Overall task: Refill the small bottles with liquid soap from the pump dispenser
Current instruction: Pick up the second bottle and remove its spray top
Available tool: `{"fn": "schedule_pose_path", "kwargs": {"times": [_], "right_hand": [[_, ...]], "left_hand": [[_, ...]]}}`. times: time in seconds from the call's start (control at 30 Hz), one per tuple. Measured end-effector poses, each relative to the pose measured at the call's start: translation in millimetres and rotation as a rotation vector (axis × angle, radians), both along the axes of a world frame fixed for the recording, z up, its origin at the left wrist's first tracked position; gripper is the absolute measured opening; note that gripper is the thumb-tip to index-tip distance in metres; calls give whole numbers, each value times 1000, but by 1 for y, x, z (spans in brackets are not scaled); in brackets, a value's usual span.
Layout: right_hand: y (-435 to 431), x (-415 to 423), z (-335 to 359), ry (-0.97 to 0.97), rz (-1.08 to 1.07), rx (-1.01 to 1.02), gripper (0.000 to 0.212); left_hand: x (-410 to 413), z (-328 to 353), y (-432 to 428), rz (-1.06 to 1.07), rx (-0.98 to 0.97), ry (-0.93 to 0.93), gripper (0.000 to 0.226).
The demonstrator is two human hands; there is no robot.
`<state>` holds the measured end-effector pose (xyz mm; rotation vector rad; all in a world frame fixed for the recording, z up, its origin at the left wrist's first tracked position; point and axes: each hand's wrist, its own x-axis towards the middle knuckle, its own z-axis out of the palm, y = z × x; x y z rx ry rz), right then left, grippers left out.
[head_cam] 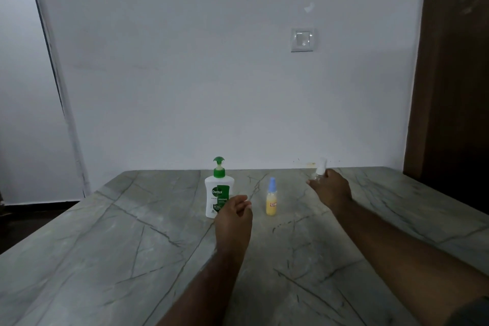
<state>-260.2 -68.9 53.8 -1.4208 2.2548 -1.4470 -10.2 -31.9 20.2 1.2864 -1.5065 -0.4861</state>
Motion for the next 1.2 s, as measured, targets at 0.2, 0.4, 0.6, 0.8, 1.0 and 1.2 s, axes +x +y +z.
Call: {"fn": "schedule_pose_path", "kwargs": {"times": [0.2, 0.4, 0.6, 0.8, 1.0, 1.2], "right_hand": [[53, 63, 63, -2, 245, -174, 41], [122, 122, 86, 47, 496, -149, 43], [152, 139, 75, 93, 601, -55, 57], [152, 132, 125, 399, 542, 1, 67], [144, 140, 153, 678, 637, 271, 48], [142, 144, 162, 768, 712, 280, 33]], "left_hand": [[-2, 25, 28, -150, -52, 45, 43], [-4, 47, 77, -311, -193, 62, 59], [8, 46, 105, -201, -225, 107, 16], [14, 40, 115, -183, -188, 164, 17], [6, 46, 121, -239, -198, 178, 7], [8, 51, 123, -305, -204, 183, 16]]}}
